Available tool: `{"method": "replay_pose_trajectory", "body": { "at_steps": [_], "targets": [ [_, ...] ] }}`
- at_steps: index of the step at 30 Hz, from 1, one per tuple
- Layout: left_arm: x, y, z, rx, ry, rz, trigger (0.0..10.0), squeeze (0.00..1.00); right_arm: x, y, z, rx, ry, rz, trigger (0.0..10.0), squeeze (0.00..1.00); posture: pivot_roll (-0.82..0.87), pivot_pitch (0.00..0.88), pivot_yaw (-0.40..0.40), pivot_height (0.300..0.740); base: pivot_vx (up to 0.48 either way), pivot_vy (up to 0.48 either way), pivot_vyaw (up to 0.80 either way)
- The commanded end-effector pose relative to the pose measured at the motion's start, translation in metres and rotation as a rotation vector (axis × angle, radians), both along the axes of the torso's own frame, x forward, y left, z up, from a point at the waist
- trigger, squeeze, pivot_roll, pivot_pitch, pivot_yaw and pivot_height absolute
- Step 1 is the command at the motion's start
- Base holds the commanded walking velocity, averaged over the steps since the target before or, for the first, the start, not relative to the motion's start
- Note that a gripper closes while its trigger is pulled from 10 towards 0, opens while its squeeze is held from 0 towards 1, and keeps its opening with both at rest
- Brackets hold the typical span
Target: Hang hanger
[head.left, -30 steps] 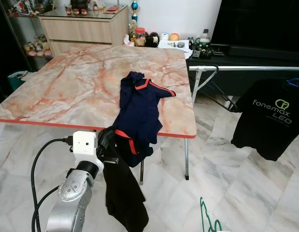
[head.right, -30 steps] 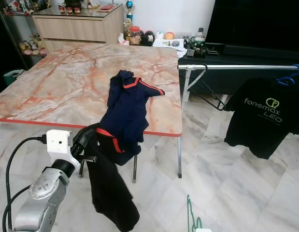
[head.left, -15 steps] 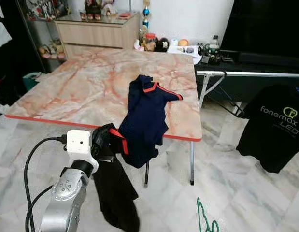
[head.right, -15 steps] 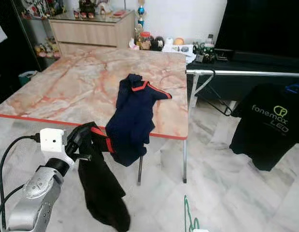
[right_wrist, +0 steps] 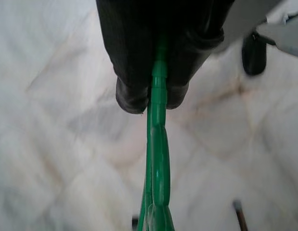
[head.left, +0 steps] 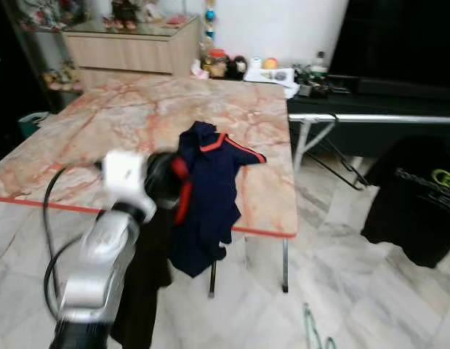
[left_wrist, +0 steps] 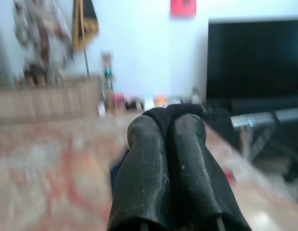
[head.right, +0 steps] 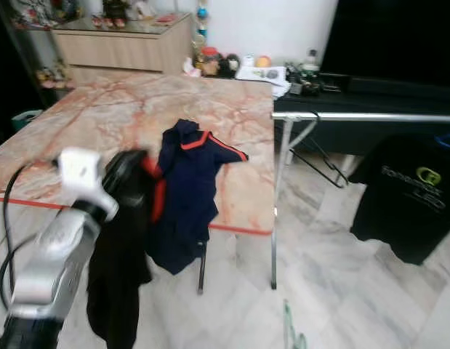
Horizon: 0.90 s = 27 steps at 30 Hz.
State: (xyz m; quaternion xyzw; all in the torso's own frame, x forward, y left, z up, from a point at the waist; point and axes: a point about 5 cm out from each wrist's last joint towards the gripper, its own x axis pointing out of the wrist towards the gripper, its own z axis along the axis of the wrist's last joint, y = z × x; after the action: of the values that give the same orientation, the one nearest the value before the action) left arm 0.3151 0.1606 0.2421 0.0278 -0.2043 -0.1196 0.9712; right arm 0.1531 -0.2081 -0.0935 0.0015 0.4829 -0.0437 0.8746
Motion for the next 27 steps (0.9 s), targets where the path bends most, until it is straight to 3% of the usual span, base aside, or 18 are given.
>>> {"method": "replay_pose_trajectory", "body": {
  "at_steps": [1,8,17,22,24,27],
  "targets": [
    [0.002,0.011,0.016,0.009,-0.040,0.018,10.0,0.00,0.006,0.012,0.001,0.029,-0.022,0.002,10.0,0.00,0.19,0.000,0.003,0.740,0.431,0.000,-0.41],
    [0.011,0.010,0.062,0.041,-0.148,-0.007,10.0,0.00,0.007,0.012,0.001,0.026,-0.021,0.014,10.0,0.00,0.20,0.000,0.001,0.740,0.432,0.000,-0.38],
    [0.015,0.008,0.086,0.047,-0.197,-0.036,10.0,0.00,0.008,0.012,0.001,0.025,-0.022,0.016,10.0,0.00,0.20,0.000,0.004,0.740,0.440,0.000,0.00],
    [0.022,0.010,0.072,0.061,-0.124,-0.008,10.0,0.00,0.007,0.012,0.001,0.028,-0.019,0.023,10.0,0.00,0.20,0.000,0.007,0.740,0.400,0.000,0.00],
    [0.023,0.011,0.053,0.061,-0.030,-0.011,10.0,0.00,0.007,0.012,0.001,0.028,-0.016,0.027,10.0,0.00,0.19,0.000,0.008,0.740,0.000,0.000,0.00],
    [0.022,0.011,0.040,0.073,0.031,-0.022,10.0,0.00,0.007,0.013,0.001,0.028,-0.015,0.028,10.0,0.00,0.19,0.000,0.007,0.740,0.000,0.000,0.00]
  ]
}}
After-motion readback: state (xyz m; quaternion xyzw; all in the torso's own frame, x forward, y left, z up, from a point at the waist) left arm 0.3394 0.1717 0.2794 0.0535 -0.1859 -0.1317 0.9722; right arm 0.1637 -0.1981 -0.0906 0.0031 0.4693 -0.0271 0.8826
